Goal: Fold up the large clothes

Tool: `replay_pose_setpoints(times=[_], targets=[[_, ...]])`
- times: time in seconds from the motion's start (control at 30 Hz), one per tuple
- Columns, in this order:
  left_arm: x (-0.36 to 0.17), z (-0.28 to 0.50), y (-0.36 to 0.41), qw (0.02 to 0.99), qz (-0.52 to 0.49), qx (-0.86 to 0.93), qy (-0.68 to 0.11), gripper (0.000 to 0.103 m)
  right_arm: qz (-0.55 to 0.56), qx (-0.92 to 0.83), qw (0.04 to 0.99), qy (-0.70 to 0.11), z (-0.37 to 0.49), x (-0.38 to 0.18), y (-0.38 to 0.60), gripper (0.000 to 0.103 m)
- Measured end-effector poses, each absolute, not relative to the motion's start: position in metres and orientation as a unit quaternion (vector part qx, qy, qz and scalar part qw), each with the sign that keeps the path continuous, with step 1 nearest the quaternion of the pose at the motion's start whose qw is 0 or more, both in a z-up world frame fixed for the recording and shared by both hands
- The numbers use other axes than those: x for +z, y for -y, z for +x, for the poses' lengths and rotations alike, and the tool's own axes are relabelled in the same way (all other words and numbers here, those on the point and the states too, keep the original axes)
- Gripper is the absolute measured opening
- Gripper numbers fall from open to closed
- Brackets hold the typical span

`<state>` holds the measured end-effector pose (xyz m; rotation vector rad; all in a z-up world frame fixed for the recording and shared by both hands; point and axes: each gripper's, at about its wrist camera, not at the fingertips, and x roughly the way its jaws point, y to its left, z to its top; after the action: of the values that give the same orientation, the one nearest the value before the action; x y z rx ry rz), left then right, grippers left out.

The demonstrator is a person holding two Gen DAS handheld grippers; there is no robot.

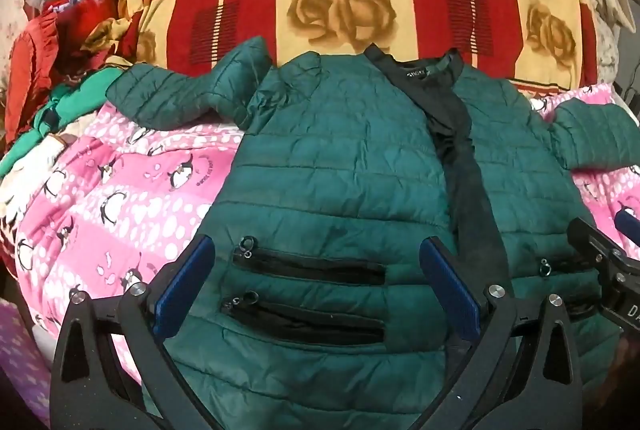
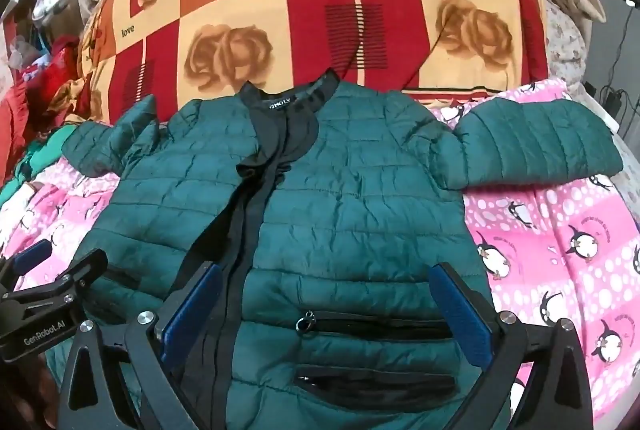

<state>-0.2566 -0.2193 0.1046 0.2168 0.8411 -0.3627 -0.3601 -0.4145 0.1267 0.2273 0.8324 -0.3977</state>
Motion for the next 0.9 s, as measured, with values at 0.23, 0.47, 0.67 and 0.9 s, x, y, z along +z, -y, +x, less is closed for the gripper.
replay_pose_setpoints(times=[0.23,0.47,0.67,0.9], targets=[[0.097,-0.254,0.22,0.888,0.101,-0.17,-0.415,0.102,0.085,-0.202,0.887,-0.406,-0.359,0.119,0.413,0.103],[0.095,-0.254,0.219,0.89,0.1,-0.169,-0.412,0.102,0.087,-0.208,0.882,-0.413,-0.354,0.117,0.407,0.103],[0.089,-0.255,0.216,0.888,0.097,-0.168,-0.416,0.102,0.092,-0.212,0.881,-0.413,-0.357,0.117,0.407,0.103],[0.085,-0.258,0.219,0.885,0.1,-0.171,-0.422,0.102,0.102,-0.209,0.882,-0.41,-0.362,0.115,0.408,0.103]])
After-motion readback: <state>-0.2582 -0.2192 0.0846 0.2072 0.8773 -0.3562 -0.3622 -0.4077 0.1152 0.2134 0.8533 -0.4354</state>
